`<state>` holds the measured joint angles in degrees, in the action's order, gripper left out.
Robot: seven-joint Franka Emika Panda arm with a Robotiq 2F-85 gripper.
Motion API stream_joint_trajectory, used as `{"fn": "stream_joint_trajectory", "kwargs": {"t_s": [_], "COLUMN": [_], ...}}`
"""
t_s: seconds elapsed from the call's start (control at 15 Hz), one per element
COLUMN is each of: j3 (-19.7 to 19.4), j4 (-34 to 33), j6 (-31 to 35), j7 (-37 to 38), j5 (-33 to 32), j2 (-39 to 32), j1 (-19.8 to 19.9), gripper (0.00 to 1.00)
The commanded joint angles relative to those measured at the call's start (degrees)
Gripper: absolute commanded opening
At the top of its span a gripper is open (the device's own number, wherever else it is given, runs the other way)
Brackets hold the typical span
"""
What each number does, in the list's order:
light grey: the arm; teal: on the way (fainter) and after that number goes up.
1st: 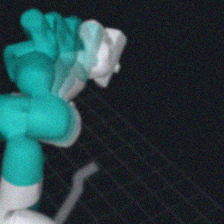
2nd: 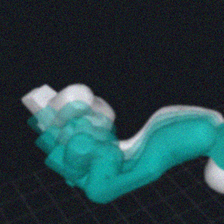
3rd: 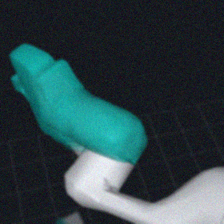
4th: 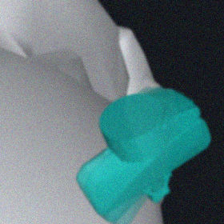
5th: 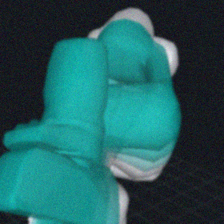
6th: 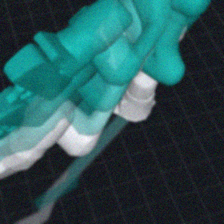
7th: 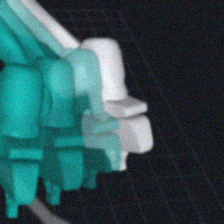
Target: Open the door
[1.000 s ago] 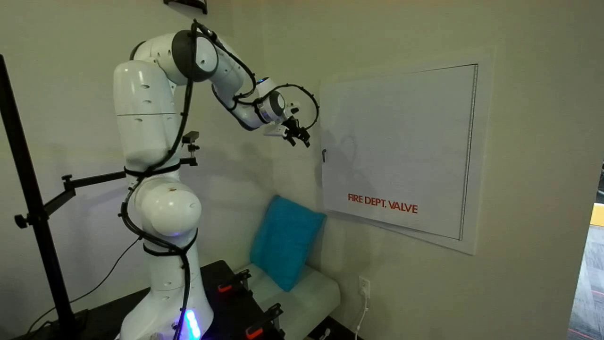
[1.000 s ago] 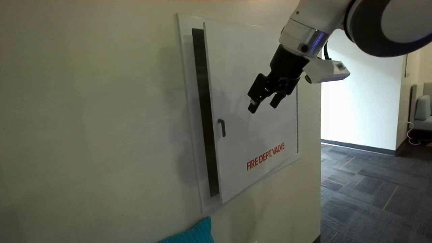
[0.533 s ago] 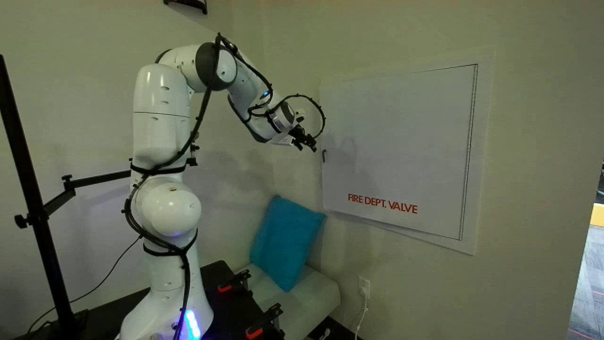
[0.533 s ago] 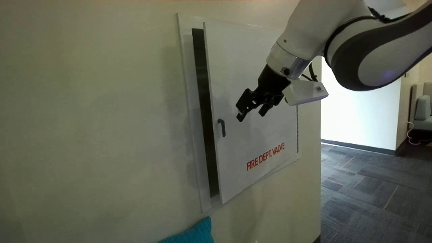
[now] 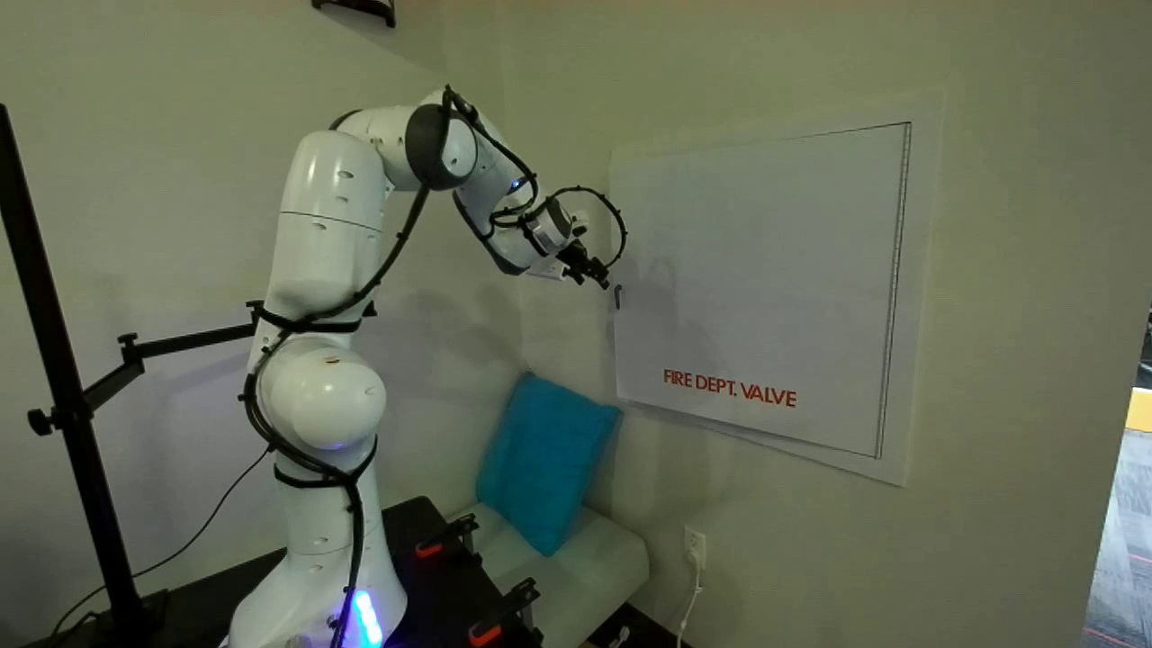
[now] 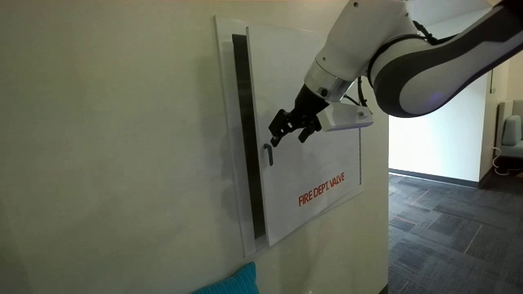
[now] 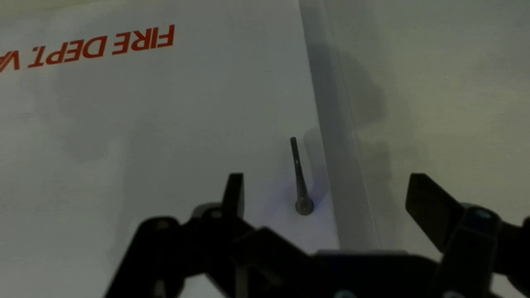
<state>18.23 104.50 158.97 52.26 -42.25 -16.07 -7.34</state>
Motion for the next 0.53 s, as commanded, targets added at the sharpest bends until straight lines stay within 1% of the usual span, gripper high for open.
{"fn": "stream_joint_trajectory", "kwargs": {"t_s": [0.0,0.47], "j3": [-0.83,-1.03], "j4": [-5.62,-11.78], "j6": [-1.8,-3.56], "j7": [0.6,-0.09], "j5": [-1.35,-1.36], "j2": [-3.92,-9.02], "j1": [-1.11,-1.49], "gripper": [1.0,1.0]}}
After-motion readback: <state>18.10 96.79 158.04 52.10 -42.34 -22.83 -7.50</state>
